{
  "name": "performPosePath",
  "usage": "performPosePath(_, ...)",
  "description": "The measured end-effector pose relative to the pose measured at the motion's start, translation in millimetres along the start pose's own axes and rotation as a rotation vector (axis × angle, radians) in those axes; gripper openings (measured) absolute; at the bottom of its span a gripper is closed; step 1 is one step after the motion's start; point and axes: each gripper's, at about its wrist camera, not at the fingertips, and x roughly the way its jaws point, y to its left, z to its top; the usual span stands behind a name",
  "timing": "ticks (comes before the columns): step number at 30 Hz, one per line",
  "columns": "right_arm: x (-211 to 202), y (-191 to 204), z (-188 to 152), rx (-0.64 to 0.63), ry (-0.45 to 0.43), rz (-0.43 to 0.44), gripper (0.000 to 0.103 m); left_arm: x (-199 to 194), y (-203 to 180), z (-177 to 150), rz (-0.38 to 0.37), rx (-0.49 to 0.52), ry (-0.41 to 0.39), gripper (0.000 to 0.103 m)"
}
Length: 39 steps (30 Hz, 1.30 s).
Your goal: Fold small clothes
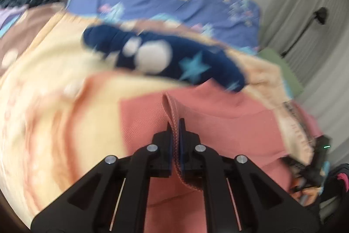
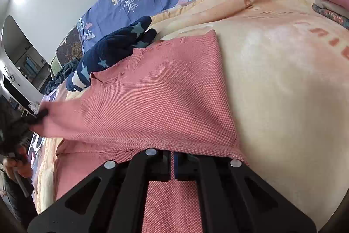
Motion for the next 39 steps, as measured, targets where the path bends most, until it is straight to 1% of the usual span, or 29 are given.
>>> performPosePath(1,-1,2,-2,-0.009,0.005,-0.004,0.002,10,9,-7,0.042,-0.009,0.024,0.009)
performPosePath(2,-2,5,-4,-0.026,0.015,-0.008,0.004,20,18,-13,0.080,-0.018,0.050,0.015)
performPosePath(3,-4,7,-7,-0.038,0.021,-0.008,0.006,28,26,-21,0.103,-0.030,0.065,0.019)
performPosePath(5,-13,13,-16,-0.079,0.043,-0.008,0.014,25,33,-27,0.082,-0.048,0.030,0.019)
performPosePath(6,-17,15,-19,-0.090,0.047,-0.008,0.014,20,32,-28,0.095,-0.050,0.018,0.019)
performPosePath(8,-27,19,-22,-0.107,0.062,0.014,0.015,8,23,-26,0.154,-0.015,-0.020,0.020)
performPosePath(9,-32,21,-21,-0.112,0.063,0.039,0.015,0,15,-25,0.157,0.021,-0.048,0.020)
performPosePath(10,-39,23,-19,-0.116,0.051,0.065,0.015,-7,6,-25,0.136,0.049,-0.067,0.020)
performPosePath(12,-52,31,-7,-0.129,-0.001,0.100,0.015,-18,-12,-25,0.077,0.096,-0.094,0.028)
performPosePath(13,-55,34,-1,-0.135,-0.021,0.103,0.015,-18,-22,-26,0.056,0.126,-0.098,0.036)
performPosePath(14,-54,37,6,-0.143,-0.038,0.086,0.015,-16,-33,-30,0.044,0.165,-0.094,0.046)
performPosePath(15,-47,37,11,-0.152,-0.035,0.053,0.015,-9,-39,-35,0.049,0.195,-0.085,0.050)
performPosePath(16,-36,35,13,-0.160,-0.016,-0.002,0.015,1,-48,-40,0.064,0.225,-0.064,0.054)
performPosePath(18,-7,26,9,-0.193,0.039,-0.193,0.015,33,-55,-58,0.110,0.269,0.025,0.059)
performPosePath(19,5,18,3,-0.207,0.057,-0.219,0.011,50,-59,-69,0.136,0.299,0.037,0.060)
performPosePath(20,8,12,-3,-0.193,0.039,-0.201,0.011,49,-62,-70,0.147,0.313,0.027,0.060)
performPosePath(21,5,13,-4,-0.193,0.027,-0.201,0.011,45,-65,-67,0.157,0.319,0.028,0.060)
performPosePath(25,-11,36,-7,-0.281,-0.020,-0.268,0.012,31,-63,-66,0.164,0.295,0.017,0.061)
performPosePath(27,-18,40,-3,-0.292,-0.041,-0.238,0.014,17,-63,-67,0.134,0.279,0.000,0.062)
performPosePath(29,-23,48,11,-0.294,-0.069,-0.205,0.014,3,-63,-66,0.109,0.273,-0.028,0.065)
performPosePath(30,-23,54,21,-0.298,-0.080,-0.201,0.014,1,-63,-66,0.112,0.272,-0.033,0.066)
performPosePath(32,-17,64,38,-0.292,-0.094,-0.156,0.014,5,-64,-64,0.132,0.268,-0.026,0.066)
performPosePath(33,-9,65,46,-0.279,-0.087,-0.132,0.014,12,-61,-64,0.146,0.258,-0.013,0.066)
performPosePath(34,-1,64,50,-0.264,-0.069,-0.135,0.014,20,-59,-64,0.160,0.250,0.002,0.067)
performPosePath(35,18,55,51,-0.245,-0.019,-0.189,0.015,35,-52,-65,0.172,0.235,0.031,0.068)
performPosePath(36,40,45,48,-0.248,0.038,-0.270,0.015,40,-50,-68,0.158,0.227,0.032,0.069)
performPosePath(37,52,38,44,-0.250,0.062,-0.270,0.018,40,-49,-68,0.144,0.222,0.022,0.070)
performPosePath(38,59,29,39,-0.231,0.048,-0.230,0.018,38,-50,-67,0.143,0.223,0.021,0.070)
performPosePath(39,55,28,40,-0.222,0.039,-0.221,0.018,38,-52,-68,0.153,0.234,0.017,0.070)
